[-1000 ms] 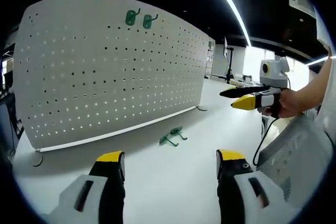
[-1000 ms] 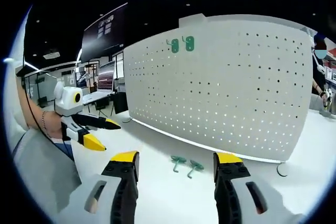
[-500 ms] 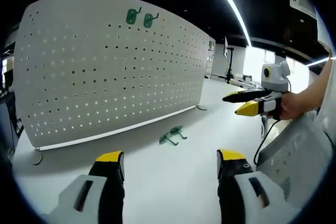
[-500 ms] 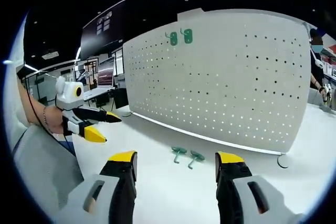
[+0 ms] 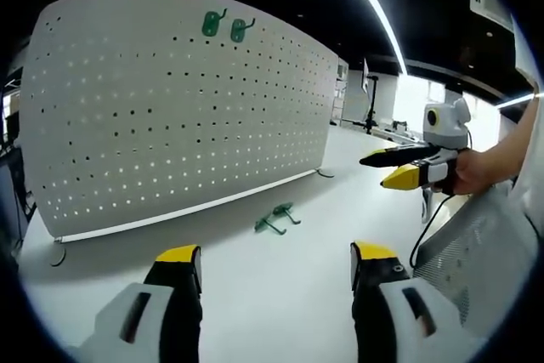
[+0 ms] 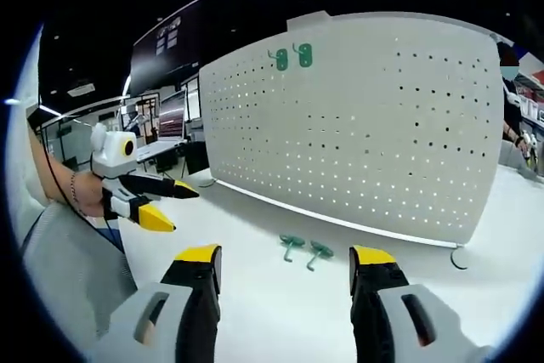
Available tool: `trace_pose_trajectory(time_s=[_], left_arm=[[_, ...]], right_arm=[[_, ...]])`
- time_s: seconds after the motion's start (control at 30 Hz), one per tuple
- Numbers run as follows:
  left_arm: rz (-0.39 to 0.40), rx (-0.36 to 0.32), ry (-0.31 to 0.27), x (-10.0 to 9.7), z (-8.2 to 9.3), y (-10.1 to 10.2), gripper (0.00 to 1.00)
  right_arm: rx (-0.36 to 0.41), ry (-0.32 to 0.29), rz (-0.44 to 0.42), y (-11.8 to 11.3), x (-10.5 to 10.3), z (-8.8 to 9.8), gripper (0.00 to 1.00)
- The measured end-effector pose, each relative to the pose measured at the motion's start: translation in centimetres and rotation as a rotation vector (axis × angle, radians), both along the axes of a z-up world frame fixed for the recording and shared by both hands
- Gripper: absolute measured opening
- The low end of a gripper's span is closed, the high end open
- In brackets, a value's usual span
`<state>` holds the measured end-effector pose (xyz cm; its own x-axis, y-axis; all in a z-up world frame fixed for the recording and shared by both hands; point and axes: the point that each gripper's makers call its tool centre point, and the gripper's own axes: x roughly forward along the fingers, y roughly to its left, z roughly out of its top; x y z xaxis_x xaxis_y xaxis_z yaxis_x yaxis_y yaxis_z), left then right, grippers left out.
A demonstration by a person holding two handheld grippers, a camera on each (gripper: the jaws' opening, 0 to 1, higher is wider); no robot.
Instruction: Insert the hook assembly into the mounting plate slot until the hook locks in place.
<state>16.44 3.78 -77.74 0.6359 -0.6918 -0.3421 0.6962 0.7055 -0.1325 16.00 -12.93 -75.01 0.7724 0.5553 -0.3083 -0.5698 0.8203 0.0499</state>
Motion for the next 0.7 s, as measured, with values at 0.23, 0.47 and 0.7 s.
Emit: trace_pose_trajectory(time_s=[0.23, 0.47, 0.7], left_arm=[[-0.008, 0.002, -0.006, 0.2, 0.3, -0.2, 0.73], [-0.025, 0.015, -0.006, 0.7, 0.4, -0.4, 0.73], [-0.041, 0.026, -0.011, 1.1, 0.5, -0.6, 0.73]], right_arm=[[-0.003, 0.007, 0.000, 0.0, 0.0, -0.2, 0.59], [0.002, 0.008, -0.005, -0.2, 0.0, -0.1, 0.59], [0.005, 0.016, -0.006, -0.1, 0.0, -0.2, 0.59]])
